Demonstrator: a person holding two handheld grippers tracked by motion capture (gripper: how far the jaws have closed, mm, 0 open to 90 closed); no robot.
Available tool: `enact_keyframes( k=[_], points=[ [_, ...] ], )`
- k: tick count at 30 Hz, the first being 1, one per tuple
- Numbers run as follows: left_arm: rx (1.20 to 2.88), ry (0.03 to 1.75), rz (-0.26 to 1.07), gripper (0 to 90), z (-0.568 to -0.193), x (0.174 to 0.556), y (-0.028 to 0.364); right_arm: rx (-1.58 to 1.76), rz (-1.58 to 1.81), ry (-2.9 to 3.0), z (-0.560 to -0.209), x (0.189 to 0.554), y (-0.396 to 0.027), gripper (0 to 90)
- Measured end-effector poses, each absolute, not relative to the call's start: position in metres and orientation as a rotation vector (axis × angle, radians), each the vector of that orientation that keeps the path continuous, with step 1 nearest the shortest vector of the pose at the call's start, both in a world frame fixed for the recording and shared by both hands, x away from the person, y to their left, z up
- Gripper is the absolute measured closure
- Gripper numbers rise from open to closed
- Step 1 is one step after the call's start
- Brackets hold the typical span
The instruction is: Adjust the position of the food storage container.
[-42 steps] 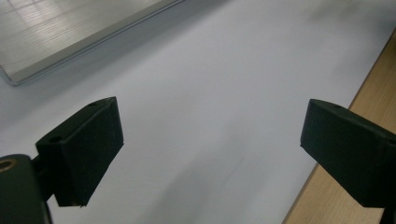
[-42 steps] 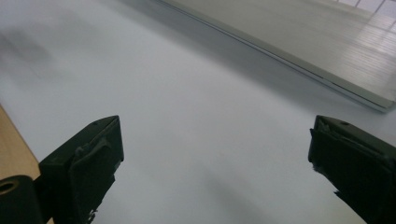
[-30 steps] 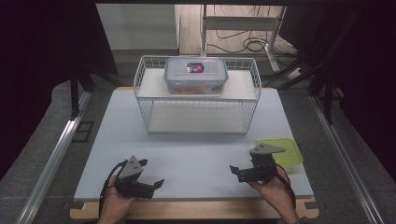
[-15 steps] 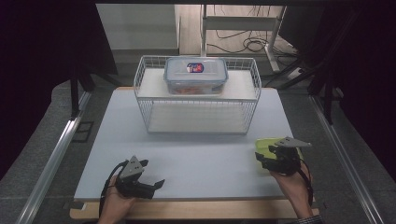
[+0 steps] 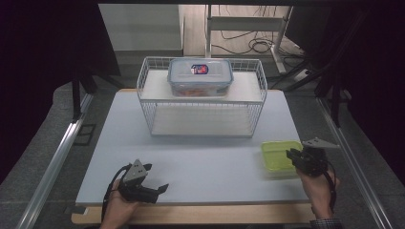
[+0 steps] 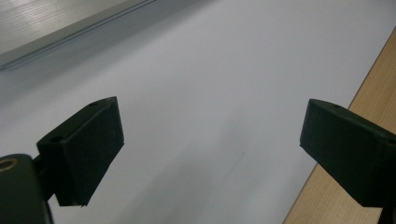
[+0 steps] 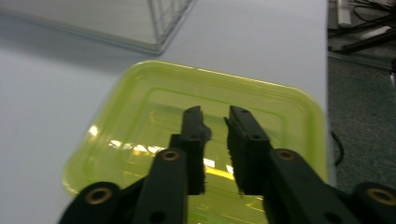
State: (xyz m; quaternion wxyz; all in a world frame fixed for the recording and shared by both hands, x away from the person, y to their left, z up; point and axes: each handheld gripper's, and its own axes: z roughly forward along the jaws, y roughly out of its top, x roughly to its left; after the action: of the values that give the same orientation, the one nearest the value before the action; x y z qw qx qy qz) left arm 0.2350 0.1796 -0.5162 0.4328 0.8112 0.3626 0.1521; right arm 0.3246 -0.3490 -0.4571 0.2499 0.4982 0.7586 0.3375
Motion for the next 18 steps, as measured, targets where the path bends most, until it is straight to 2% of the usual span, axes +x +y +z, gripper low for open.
enact_keyframes(
  k=[3, 9, 18],
  points=[
    [2.019, 0.905, 0.376, 6.3, -0.516, 0.235, 0.180, 1.387, 0.923, 2.037, -0.456, 0.325, -0.361, 84.8],
    [2.025, 0.909, 0.370, 6.3, -0.517, 0.236, 0.180, 1.445, 0.896, 1.971, -0.458, 0.328, -0.383, 88.7],
    [2.025, 0.909, 0.364, 6.3, -0.518, 0.236, 0.180, 1.507, 0.836, 1.911, -0.466, 0.332, -0.407, 89.2]
  ],
)
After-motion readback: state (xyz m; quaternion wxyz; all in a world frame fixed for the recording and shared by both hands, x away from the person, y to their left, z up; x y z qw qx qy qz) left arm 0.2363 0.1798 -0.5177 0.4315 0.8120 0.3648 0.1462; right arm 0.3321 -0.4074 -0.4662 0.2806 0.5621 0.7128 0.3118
